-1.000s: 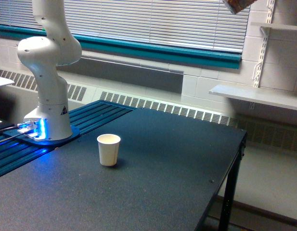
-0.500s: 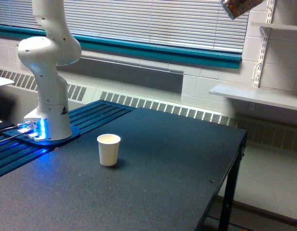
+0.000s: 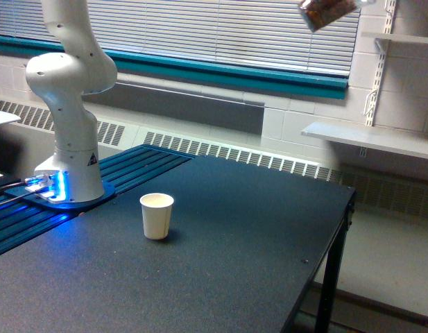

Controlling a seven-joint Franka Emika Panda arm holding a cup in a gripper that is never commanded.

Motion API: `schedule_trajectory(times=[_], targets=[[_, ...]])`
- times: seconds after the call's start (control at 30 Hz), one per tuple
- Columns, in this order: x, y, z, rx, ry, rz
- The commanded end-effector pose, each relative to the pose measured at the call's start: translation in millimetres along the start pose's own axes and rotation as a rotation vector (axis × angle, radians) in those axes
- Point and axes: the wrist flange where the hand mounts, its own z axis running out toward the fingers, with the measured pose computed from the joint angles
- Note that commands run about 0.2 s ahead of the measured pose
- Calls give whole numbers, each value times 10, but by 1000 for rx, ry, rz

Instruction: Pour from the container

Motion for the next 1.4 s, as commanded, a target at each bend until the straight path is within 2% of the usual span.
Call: schedule_trajectory(times=[0.03,0.47,0.73,0.87,1.23,1.4], targets=[[-182,113,-73,-21,3,-15],[-743,302,-65,-37,-31,-2],[-1032,416,-78,-65,-47,3],[-1186,470,-75,-66,-69,23],[-1592,660,-39,-110,-127,29],[-1739,764,-16,-115,-153,51]])
